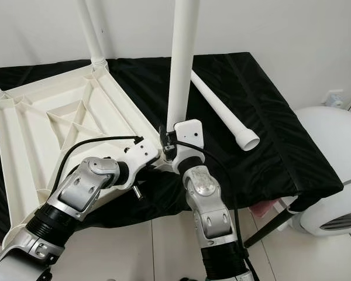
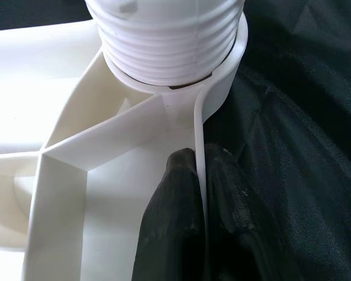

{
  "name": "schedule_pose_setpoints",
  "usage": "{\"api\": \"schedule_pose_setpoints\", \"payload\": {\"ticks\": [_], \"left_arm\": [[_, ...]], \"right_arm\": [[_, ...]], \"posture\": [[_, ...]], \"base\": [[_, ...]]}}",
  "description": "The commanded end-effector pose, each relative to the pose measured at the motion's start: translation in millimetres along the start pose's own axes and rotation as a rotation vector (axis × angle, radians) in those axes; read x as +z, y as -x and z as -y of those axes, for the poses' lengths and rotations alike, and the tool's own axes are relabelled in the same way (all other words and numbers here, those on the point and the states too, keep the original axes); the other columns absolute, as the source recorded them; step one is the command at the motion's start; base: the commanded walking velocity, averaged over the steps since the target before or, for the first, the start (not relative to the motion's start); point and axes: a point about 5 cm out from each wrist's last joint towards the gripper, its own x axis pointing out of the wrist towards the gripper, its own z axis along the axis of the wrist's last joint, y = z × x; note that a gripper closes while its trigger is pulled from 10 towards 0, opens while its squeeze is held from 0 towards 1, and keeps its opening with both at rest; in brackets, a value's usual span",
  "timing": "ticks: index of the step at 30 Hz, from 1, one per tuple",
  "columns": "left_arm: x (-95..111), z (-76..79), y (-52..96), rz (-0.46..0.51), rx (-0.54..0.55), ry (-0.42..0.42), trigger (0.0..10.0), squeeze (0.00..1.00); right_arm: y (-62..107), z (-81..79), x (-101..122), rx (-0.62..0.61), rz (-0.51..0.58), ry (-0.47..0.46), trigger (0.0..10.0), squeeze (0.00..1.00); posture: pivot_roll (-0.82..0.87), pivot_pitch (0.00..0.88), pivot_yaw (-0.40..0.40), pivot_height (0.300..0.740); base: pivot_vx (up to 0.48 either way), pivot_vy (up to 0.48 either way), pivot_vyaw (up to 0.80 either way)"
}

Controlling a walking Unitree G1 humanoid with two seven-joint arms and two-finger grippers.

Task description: Building children table

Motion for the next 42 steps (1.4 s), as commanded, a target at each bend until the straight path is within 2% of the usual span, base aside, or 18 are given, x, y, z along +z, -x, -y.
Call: {"api": "schedule_pose_setpoints", "payload": {"ticks": [1,11,18,26,27,31,37,42], "left_arm": [[24.1,-5.3,4.0,0.077,0.064,-0.057,10.0,0.0],[24.4,-5.2,4.0,0.077,0.061,-0.059,10.0,0.0],[24.7,-5.3,4.0,0.077,0.061,-0.059,10.0,0.0],[25.3,-5.4,3.8,0.079,0.062,-0.06,10.0,0.0],[25.7,-5.1,3.7,0.08,0.061,-0.061,10.0,0.0],[25.7,-5.0,3.6,0.079,0.061,-0.063,10.0,0.0],[25.7,-5.1,3.4,0.08,0.061,-0.061,10.0,0.0],[25.9,-5.4,3.5,0.081,0.062,-0.062,10.0,0.0]], "right_arm": [[2.8,-7.4,-14.5,-0.031,-0.067,0.01,10.0,0.0],[9.0,-5.9,-14.5,-0.152,-0.033,0.015,10.0,0.0],[11.8,-5.6,-18.7,-0.204,-0.055,-0.001,10.0,0.0],[5.9,-7.4,-17.2,-0.157,-0.077,-0.03,10.0,0.0],[2.3,-7.8,-17.1,-0.087,-0.105,-0.043,10.0,0.0],[0.3,-6.5,-17.6,-0.018,-0.133,-0.042,10.0,0.0],[-6.4,10.1,-14.2,0.056,-0.154,0.055,10.0,0.0],[-10.0,17.4,-14.0,0.071,-0.18,0.059,10.0,0.0]], "posture": [[-0.08,0.143,0.035,0.74],[-0.08,0.141,0.037,0.74],[-0.08,0.139,0.037,0.74],[-0.08,0.135,0.037,0.74],[-0.08,0.135,0.037,0.74],[-0.08,0.132,0.039,0.74],[-0.08,0.135,0.038,0.74],[-0.08,0.138,0.038,0.74]], "base": [[0.0,0.0,0.0],[0.0,0.0,0.0],[0.0,0.0,0.0],[0.0,0.0,0.0],[0.0,0.0,0.0],[0.0,0.0,0.0],[0.0,0.0,0.0],[0.0,0.0,0.0]]}}
